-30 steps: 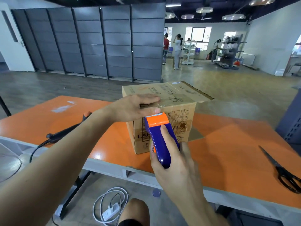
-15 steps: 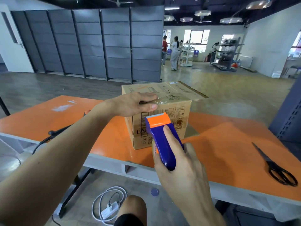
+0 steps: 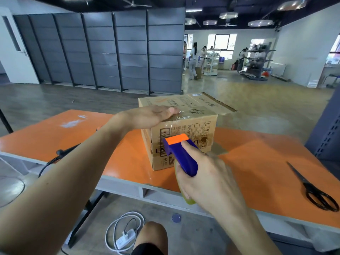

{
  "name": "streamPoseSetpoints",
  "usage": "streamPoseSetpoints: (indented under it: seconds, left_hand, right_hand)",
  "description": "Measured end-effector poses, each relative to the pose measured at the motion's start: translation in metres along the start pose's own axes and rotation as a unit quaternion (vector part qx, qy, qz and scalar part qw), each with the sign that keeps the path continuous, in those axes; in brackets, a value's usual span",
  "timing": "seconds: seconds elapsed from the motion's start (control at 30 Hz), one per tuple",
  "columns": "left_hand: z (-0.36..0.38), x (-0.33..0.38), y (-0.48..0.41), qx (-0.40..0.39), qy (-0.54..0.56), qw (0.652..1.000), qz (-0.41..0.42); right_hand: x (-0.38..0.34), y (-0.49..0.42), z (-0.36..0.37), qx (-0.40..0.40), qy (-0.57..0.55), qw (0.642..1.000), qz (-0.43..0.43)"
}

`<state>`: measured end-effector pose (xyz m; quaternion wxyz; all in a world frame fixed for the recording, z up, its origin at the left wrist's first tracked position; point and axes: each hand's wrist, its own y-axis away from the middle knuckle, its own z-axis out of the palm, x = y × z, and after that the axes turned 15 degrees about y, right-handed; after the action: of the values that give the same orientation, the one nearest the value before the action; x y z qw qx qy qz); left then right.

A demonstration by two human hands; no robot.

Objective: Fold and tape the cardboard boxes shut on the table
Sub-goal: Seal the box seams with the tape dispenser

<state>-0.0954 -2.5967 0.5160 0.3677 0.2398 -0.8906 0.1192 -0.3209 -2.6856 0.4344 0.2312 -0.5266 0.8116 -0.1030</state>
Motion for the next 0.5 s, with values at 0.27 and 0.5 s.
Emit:
streamPoseSetpoints:
  seconds: [0.27, 0.5]
  left_hand:
    - [0.009, 0.002, -0.006, 0.031, -0.07, 0.997, 0.029]
    - [0.022, 0.002, -0.009, 0.085, -0.127, 0.985, 0.076]
  right_hand:
    - [-0.006, -0.013, -0.019, -0.012, 0.032, 0.999, -0.029]
    - [-0.015, -0.02, -0.033, -0.051, 0.055, 0.997, -0.028]
